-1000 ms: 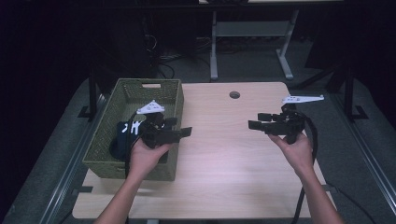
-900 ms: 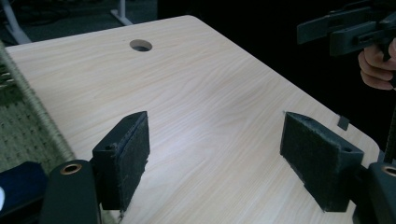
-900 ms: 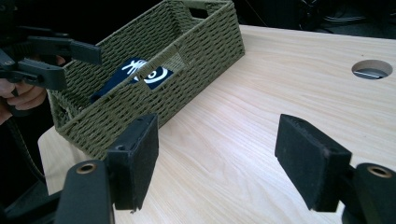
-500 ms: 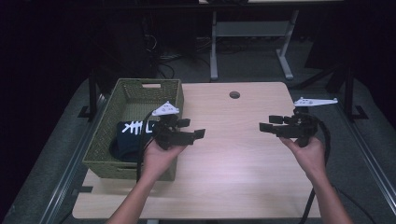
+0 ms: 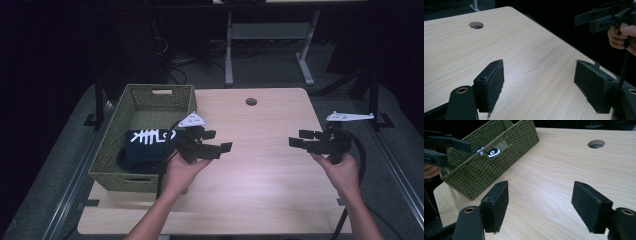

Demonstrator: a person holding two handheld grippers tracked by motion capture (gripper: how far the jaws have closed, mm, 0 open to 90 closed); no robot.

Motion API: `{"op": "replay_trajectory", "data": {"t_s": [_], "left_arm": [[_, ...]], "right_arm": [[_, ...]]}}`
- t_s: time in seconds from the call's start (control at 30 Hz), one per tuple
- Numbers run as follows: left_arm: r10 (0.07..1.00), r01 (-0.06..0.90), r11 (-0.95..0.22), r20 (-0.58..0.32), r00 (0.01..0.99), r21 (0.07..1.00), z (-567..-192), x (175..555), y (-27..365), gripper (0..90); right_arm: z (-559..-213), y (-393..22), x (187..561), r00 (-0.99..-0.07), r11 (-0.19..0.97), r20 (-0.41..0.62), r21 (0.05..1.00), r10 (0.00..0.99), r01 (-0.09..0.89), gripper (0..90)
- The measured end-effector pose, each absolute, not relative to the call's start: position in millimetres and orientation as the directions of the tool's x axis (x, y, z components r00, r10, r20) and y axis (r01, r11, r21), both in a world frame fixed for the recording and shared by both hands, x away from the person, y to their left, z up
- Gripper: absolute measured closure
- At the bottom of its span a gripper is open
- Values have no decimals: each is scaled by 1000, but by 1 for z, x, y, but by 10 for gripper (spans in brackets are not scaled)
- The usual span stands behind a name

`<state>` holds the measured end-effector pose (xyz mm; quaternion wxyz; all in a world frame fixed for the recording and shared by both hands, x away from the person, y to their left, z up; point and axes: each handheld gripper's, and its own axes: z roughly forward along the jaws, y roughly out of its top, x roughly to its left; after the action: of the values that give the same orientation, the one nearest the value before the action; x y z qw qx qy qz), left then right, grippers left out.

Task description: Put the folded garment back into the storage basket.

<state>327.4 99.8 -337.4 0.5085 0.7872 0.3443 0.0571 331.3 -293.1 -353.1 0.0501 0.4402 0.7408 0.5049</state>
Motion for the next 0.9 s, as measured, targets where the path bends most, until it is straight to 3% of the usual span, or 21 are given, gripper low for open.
{"op": "replay_trajectory", "data": {"t_s": [0.9], "left_arm": [[539,451,-305,-239,808,839,-371,302,56,217]], "right_arm": [[-396,-321,310,-553,85,391,757,736,648,293]]}}
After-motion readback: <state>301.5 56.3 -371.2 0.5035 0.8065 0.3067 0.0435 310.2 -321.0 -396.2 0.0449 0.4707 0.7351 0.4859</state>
